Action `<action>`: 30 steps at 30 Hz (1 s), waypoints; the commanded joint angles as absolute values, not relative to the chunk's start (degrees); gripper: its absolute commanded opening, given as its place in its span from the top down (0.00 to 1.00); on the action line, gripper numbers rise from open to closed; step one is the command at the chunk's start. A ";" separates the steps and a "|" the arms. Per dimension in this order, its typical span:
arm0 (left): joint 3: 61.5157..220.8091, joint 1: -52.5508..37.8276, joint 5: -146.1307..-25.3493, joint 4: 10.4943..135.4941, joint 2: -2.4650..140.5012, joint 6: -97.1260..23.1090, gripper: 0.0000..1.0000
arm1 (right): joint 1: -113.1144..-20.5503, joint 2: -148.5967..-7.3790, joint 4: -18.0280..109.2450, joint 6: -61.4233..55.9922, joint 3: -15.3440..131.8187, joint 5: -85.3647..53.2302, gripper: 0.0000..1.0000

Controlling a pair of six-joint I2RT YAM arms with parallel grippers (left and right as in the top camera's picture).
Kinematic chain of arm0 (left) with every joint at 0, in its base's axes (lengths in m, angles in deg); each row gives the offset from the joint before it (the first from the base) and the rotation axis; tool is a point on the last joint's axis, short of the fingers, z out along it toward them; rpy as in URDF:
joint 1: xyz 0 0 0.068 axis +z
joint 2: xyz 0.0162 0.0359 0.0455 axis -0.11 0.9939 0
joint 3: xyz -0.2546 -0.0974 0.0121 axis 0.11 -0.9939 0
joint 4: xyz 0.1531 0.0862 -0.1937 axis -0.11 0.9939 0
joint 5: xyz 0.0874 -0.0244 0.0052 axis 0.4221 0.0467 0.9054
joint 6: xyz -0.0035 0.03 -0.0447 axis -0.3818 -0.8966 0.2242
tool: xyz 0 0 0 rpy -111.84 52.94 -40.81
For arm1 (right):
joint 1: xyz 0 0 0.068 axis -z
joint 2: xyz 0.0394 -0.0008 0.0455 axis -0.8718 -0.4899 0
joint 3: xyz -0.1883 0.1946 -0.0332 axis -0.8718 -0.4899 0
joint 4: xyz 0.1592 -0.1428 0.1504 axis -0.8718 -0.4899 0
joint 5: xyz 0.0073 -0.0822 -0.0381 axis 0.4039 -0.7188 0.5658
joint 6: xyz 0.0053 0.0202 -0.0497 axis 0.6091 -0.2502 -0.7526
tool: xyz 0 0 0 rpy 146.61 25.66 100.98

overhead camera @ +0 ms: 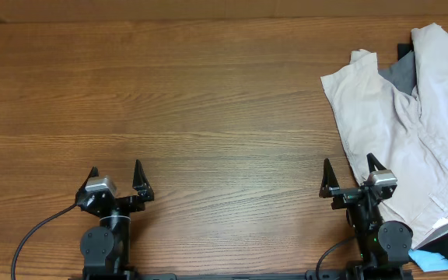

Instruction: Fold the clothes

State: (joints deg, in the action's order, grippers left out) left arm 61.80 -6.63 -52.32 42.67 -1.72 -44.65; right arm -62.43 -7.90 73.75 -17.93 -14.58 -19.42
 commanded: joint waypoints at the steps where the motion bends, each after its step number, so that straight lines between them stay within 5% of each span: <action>1: 61.56 -6.24 -51.77 42.58 -2.31 -43.86 0.00 | -62.19 -7.44 73.99 -18.15 -15.17 -19.07 0.00; 30: 61.56 -6.24 -51.75 42.58 -2.31 -43.88 0.00 | -62.21 -7.44 73.97 -18.17 -15.17 -20.58 0.00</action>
State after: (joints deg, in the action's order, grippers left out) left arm 61.80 -6.63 -52.30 42.67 -1.72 -44.65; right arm -62.41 -7.90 73.75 -17.91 -14.58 -20.06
